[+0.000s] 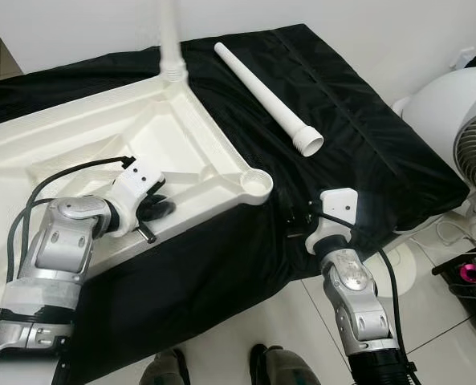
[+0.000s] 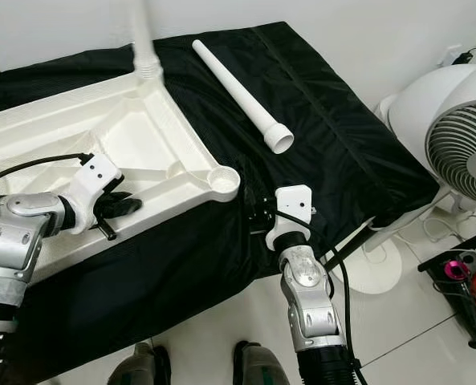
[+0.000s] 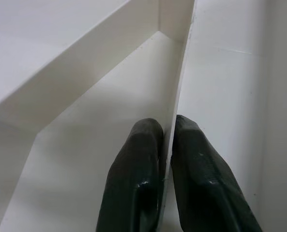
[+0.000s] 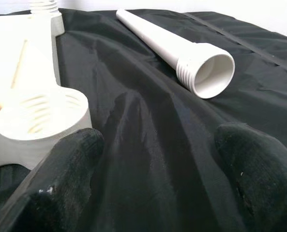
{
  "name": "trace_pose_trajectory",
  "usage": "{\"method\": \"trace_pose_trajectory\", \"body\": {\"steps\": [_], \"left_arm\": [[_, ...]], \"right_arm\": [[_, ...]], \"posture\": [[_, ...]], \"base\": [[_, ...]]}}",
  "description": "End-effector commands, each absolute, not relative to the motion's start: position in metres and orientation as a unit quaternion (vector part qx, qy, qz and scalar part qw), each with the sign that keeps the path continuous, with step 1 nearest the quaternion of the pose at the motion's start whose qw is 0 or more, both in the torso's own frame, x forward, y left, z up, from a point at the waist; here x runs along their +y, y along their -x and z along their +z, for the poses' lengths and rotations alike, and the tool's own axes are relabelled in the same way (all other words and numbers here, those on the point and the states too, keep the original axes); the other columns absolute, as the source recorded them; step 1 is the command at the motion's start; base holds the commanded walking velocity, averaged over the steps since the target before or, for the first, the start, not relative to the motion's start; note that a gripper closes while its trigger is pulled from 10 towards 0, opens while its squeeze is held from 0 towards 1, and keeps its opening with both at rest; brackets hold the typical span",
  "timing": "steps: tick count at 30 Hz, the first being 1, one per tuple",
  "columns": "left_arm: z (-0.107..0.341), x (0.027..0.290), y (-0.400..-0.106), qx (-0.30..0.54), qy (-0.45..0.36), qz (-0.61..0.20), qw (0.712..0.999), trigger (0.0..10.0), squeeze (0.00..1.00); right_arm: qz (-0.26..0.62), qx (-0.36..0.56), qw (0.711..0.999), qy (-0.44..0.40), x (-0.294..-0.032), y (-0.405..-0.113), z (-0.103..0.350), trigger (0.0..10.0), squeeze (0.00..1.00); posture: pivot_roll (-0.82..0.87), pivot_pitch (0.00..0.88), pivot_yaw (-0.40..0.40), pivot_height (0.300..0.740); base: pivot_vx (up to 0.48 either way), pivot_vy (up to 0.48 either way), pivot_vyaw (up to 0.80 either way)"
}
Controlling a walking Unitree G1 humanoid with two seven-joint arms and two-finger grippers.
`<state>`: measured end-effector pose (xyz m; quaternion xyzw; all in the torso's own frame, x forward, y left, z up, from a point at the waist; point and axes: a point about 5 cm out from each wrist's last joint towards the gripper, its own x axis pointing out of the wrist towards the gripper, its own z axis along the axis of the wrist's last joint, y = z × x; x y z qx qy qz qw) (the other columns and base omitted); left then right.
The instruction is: Building children table
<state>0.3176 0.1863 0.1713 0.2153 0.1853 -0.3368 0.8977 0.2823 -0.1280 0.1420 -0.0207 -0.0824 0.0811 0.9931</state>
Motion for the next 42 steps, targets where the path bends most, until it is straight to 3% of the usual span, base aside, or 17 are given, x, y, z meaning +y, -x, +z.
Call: {"method": "trace_pose_trajectory", "body": {"steps": [1,2,6,7,15,16,17,18,21,23,32,42], "left_arm": [[0.168,0.197,-0.322,0.174,-0.24,-0.219,0.93,7.5,0.0],[0.168,0.193,-0.322,0.167,-0.244,-0.23,0.927,10.0,0.0],[0.168,0.186,-0.32,0.158,-0.247,-0.246,0.924,10.0,0.0],[0.167,0.18,-0.318,0.156,-0.239,-0.263,0.922,10.0,1.0],[0.187,0.165,-0.315,0.106,-0.234,-0.334,0.907,10.0,1.0],[0.206,0.162,-0.316,0.07,-0.229,-0.362,0.901,10.0,0.32],[0.206,0.162,-0.316,0.07,-0.229,-0.362,0.901,10.0,0.32],[0.217,0.159,-0.315,0.044,-0.229,-0.387,0.892,10.0,0.0],[0.233,0.153,-0.317,0.01,-0.218,-0.409,0.886,10.0,0.0],[0.246,0.144,-0.326,-0.023,-0.177,-0.398,0.9,10.0,0.0],[0.243,0.106,-0.337,-0.07,-0.153,-0.398,0.902,10.0,0.0],[0.249,0.095,-0.353,-0.085,-0.088,-0.352,0.928,10.0,0.0]], "right_arm": [[0.082,-0.082,0.993,0.021,-0.127,-0.283,0.141,10.0,0.0],[0.082,-0.082,0.993,0.021,-0.128,-0.283,0.141,10.0,0.0],[0.082,-0.082,0.993,0.022,-0.128,-0.283,0.141,10.0,0.0],[0.082,-0.083,0.993,0.022,-0.128,-0.284,0.142,10.0,0.0],[0.083,-0.098,0.991,0.029,-0.131,-0.288,0.15,10.0,0.0],[0.089,-0.107,0.989,0.04,-0.135,-0.291,0.155,10.0,0.0],[0.089,-0.107,0.989,0.04,-0.135,-0.291,0.155,10.0,0.0],[0.094,-0.111,0.988,0.045,-0.137,-0.293,0.157,10.0,0.0],[0.1,-0.115,0.987,0.055,-0.142,-0.298,0.159,10.0,0.0],[0.094,-0.126,0.985,0.065,-0.152,-0.309,0.167,10.0,0.0],[0.03,-0.148,0.986,0.071,-0.179,-0.342,0.194,10.0,0.0],[0.003,-0.154,0.985,0.071,-0.181,-0.362,0.211,10.0,0.0]], "posture": [[-0.07,0.164,0.026,0.74],[-0.07,0.164,0.026,0.74],[-0.07,0.164,0.026,0.74],[-0.08,0.162,0.025,0.74],[-0.07,0.148,0.025,0.74],[-0.07,0.14,0.028,0.74],[-0.07,0.14,0.028,0.74],[-0.07,0.133,0.04,0.74],[-0.07,0.123,0.043,0.74],[-0.08,0.116,0.052,0.74],[-0.11,0.103,0.042,0.74],[-0.09,0.113,0.01,0.74]], "base": [[0.0,0.0,0.0],[0.0,0.0,0.0],[0.0,0.0,0.0],[0.0,0.0,0.0],[0.0,0.0,0.0],[0.0,0.0,0.0],[0.0,0.0,0.0],[0.0,0.0,0.0],[0.0,0.0,0.0],[0.0,0.0,0.0],[0.0,0.0,0.0],[0.0,0.0,0.0]]}}
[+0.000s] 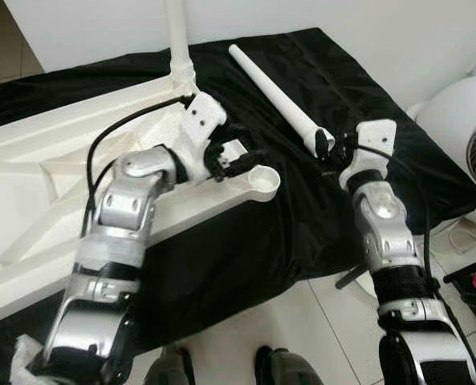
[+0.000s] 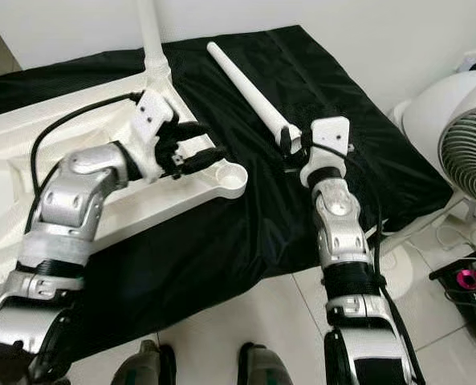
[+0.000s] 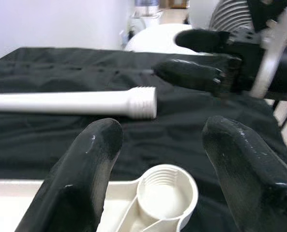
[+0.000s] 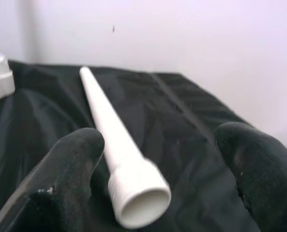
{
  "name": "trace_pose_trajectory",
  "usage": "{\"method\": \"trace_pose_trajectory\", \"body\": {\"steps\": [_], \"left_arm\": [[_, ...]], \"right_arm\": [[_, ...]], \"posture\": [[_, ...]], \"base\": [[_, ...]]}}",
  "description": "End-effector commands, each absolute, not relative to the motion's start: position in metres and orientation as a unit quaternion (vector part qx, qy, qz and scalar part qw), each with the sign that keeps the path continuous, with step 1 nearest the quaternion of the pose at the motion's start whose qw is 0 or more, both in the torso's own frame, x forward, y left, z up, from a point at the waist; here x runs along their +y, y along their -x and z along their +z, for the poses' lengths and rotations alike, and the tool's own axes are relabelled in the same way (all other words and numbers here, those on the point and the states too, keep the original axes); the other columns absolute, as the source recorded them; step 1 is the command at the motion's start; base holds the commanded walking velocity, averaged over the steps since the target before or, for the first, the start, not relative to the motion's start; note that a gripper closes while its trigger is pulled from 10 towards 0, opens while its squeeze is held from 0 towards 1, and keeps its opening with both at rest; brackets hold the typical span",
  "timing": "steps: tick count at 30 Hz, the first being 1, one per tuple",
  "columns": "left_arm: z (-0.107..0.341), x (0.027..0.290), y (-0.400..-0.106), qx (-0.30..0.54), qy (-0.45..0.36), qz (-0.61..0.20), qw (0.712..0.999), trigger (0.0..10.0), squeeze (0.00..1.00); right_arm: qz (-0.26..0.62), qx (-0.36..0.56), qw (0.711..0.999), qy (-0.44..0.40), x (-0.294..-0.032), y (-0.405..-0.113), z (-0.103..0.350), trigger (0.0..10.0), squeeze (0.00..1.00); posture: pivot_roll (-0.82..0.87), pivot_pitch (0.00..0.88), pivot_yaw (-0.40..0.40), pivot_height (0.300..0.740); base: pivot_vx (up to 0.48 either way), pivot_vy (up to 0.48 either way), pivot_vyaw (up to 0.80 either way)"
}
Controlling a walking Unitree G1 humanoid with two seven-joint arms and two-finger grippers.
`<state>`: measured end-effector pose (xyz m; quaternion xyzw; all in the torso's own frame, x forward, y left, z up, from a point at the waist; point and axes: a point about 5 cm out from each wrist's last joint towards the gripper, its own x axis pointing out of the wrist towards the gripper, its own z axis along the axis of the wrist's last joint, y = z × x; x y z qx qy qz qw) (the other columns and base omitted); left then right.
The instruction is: Building children table
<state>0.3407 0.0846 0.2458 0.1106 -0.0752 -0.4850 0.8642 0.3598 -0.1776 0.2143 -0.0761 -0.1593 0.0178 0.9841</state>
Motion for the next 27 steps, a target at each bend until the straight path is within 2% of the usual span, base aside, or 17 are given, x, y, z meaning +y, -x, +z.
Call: {"method": "trace_pose_trajectory", "body": {"steps": [1,3,6,10,17,27], "left_arm": [[0.249,0.095,-0.353,-0.085,-0.088,-0.352,0.928,10.0,0.0],[0.251,0.098,-0.354,-0.088,-0.071,-0.321,0.94,10.0,0.0],[0.251,0.098,-0.354,-0.088,-0.071,-0.321,0.94,10.0,0.0],[0.242,0.094,-0.345,-0.079,-0.034,-0.282,0.955,10.0,0.0],[0.237,0.081,-0.339,-0.076,-0.049,-0.278,0.956,10.0,0.0],[0.243,0.078,-0.334,-0.089,-0.057,-0.277,0.955,10.0,0.0]], "right_arm": [[0.003,-0.154,0.985,0.071,-0.181,-0.362,0.211,10.0,0.0],[-0.013,-0.166,0.984,0.066,-0.184,-0.365,0.217,10.0,0.0],[-0.013,-0.166,0.984,0.066,-0.184,-0.365,0.217,10.0,0.0],[-0.011,-0.159,0.986,0.058,-0.193,-0.371,0.215,10.0,0.0],[0.003,-0.159,0.986,0.042,-0.189,-0.373,0.214,10.0,0.0],[0.038,-0.177,0.983,0.022,-0.177,-0.372,0.219,10.0,0.0]], "posture": [[-0.09,0.113,0.01,0.74],[-0.09,0.118,0.004,0.74],[-0.09,0.118,0.004,0.74],[-0.06,0.131,-0.014,0.74],[-0.03,0.133,-0.029,0.74],[-0.01,0.172,-0.03,0.74]], "base": [[0.0,0.0,0.0],[0.0,0.0,0.0],[0.0,0.0,0.0],[0.0,0.0,0.0],[0.0,0.0,0.0],[0.0,0.0,0.0]]}}
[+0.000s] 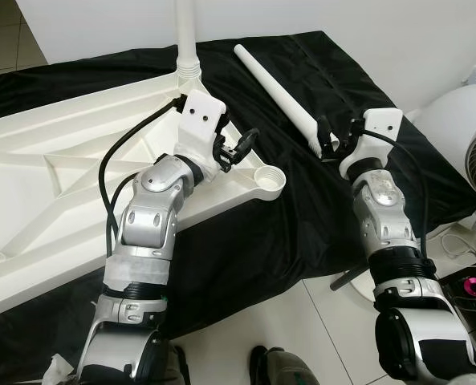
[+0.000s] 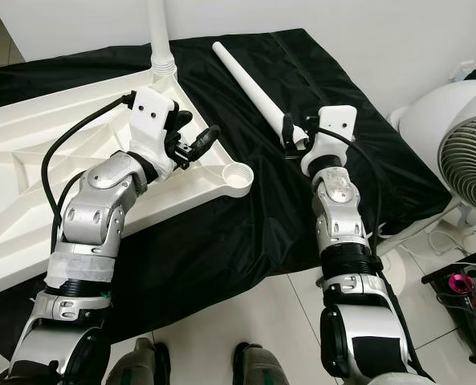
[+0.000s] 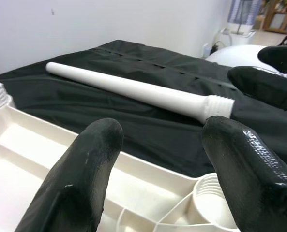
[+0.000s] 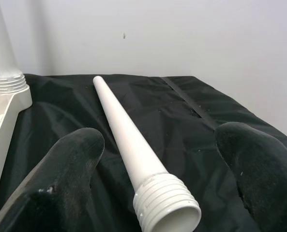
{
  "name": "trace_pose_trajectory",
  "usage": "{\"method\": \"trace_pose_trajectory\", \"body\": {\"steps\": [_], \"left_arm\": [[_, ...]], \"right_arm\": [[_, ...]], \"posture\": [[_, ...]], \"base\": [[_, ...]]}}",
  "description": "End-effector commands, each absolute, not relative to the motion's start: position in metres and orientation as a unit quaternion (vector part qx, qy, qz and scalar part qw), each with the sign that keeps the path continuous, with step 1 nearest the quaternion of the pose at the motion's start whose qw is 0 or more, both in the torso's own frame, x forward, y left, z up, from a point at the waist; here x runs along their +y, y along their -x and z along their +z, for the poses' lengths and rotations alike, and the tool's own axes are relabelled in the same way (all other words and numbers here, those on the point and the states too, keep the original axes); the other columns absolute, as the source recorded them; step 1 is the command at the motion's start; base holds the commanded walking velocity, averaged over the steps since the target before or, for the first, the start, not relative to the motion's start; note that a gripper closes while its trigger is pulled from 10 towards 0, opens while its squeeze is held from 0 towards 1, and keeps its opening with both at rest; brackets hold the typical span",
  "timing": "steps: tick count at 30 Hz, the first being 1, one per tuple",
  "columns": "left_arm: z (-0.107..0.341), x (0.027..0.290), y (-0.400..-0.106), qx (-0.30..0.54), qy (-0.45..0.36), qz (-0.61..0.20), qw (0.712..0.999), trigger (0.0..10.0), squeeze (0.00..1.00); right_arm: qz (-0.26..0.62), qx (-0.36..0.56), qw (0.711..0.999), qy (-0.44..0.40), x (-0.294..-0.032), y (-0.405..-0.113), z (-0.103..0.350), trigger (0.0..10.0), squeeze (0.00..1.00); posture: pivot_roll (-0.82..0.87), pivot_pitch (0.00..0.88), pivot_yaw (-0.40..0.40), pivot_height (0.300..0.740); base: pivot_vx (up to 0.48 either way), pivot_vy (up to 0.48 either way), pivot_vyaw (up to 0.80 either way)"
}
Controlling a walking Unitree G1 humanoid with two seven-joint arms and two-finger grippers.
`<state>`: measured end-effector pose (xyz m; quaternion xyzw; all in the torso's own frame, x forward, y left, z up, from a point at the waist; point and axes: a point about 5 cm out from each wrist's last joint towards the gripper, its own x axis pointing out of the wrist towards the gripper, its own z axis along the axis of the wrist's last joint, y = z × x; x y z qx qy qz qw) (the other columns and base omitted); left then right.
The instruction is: Building children table
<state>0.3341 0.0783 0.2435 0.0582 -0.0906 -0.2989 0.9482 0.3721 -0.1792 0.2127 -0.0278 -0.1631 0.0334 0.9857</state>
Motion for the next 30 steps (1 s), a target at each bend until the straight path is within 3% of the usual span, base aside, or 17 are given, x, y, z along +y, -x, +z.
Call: {"method": "trace_pose_trajectory", "body": {"steps": [1,17,30], "left_arm": [[0.243,0.078,-0.333,-0.087,-0.064,-0.27,0.957,10.0,0.0],[0.238,0.087,-0.315,-0.06,-0.079,-0.254,0.962,10.0,0.0],[0.238,0.088,-0.31,-0.043,-0.087,-0.259,0.961,10.0,0.0]], "right_arm": [[0.037,-0.177,0.983,0.023,-0.179,-0.373,0.22,10.0,0.0],[0.054,-0.195,0.979,0.014,-0.166,-0.377,0.233,10.0,0.0],[0.049,-0.203,0.978,0.005,-0.166,-0.379,0.24,10.0,0.0]], "posture": [[-0.01,0.189,-0.03,0.74],[0.04,0.347,-0.028,0.74],[0.04,0.395,-0.001,0.74]], "base": [[0.0,0.0,0.0],[0.0,0.0,0.0],[0.0,0.0,0.0]]}}
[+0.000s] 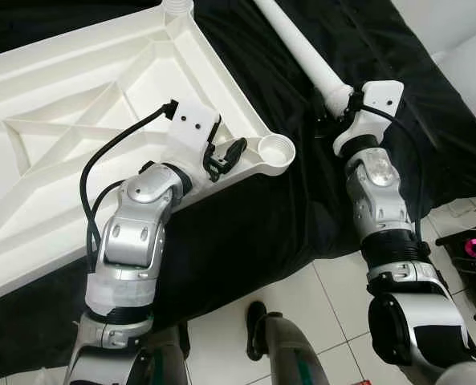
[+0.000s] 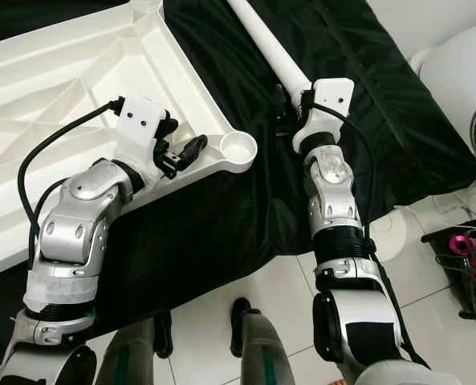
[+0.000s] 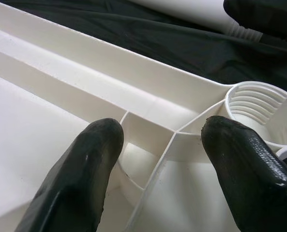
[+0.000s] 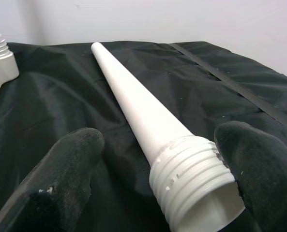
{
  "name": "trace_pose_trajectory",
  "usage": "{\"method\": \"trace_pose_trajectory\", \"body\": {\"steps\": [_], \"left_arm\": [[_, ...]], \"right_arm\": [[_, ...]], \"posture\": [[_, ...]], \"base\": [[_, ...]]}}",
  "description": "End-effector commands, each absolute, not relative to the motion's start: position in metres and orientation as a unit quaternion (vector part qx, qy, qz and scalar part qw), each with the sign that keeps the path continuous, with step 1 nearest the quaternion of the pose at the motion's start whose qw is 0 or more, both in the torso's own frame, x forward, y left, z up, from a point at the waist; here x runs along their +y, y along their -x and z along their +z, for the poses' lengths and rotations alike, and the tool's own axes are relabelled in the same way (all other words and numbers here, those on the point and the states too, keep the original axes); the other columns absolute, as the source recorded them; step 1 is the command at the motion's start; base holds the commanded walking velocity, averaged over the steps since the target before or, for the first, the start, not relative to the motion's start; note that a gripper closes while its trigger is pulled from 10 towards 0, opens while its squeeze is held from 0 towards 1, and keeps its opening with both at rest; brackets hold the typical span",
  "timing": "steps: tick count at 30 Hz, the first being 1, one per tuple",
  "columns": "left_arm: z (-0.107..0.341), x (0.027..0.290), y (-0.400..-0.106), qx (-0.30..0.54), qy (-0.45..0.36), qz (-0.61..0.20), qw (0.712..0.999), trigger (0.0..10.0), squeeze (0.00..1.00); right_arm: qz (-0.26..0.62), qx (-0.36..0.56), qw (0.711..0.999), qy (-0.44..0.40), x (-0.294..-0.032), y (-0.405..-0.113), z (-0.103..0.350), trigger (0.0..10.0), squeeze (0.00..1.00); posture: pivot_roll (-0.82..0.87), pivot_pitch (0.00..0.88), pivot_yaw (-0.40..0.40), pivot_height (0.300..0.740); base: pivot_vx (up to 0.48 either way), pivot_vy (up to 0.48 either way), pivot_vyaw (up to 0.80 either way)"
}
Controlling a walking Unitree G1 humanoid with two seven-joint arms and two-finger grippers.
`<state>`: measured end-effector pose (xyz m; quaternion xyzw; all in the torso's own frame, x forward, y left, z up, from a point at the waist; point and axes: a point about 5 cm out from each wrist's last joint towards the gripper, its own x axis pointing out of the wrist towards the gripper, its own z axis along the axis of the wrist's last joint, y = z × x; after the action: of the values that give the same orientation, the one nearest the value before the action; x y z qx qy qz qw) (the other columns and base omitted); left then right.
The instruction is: Building children table
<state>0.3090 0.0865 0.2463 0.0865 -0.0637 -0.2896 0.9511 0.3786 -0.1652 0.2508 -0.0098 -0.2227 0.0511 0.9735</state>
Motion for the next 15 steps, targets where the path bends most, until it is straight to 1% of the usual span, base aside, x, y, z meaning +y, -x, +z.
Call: {"method": "trace_pose_trajectory", "body": {"steps": [1,8,15], "left_arm": [[0.2383,0.0888,-0.3096,-0.041,-0.089,-0.258,0.961,10.0,0.0],[0.2384,0.0926,-0.3077,-0.031,-0.093,-0.251,0.963,10.0,0.0],[0.2396,0.0922,-0.3065,-0.028,-0.093,-0.246,0.964,10.0,0.0]], "right_arm": [[0.048,-0.202,0.978,0.003,-0.168,-0.379,0.24,10.0,0.0],[0.044,-0.197,0.979,-0.006,-0.1695,-0.3795,0.2386,10.0,0.0],[0.04,-0.191,0.981,-0.009,-0.1654,-0.378,0.2367,10.0,0.0]], "posture": [[0.05,0.404,0.004,0.74],[0.06,0.419,0.004,0.74],[0.07,0.422,0.0,0.74]], "base": [[0.0,0.0,0.0],[0.0,0.0,0.0],[0.0,0.0,0.0]]}}
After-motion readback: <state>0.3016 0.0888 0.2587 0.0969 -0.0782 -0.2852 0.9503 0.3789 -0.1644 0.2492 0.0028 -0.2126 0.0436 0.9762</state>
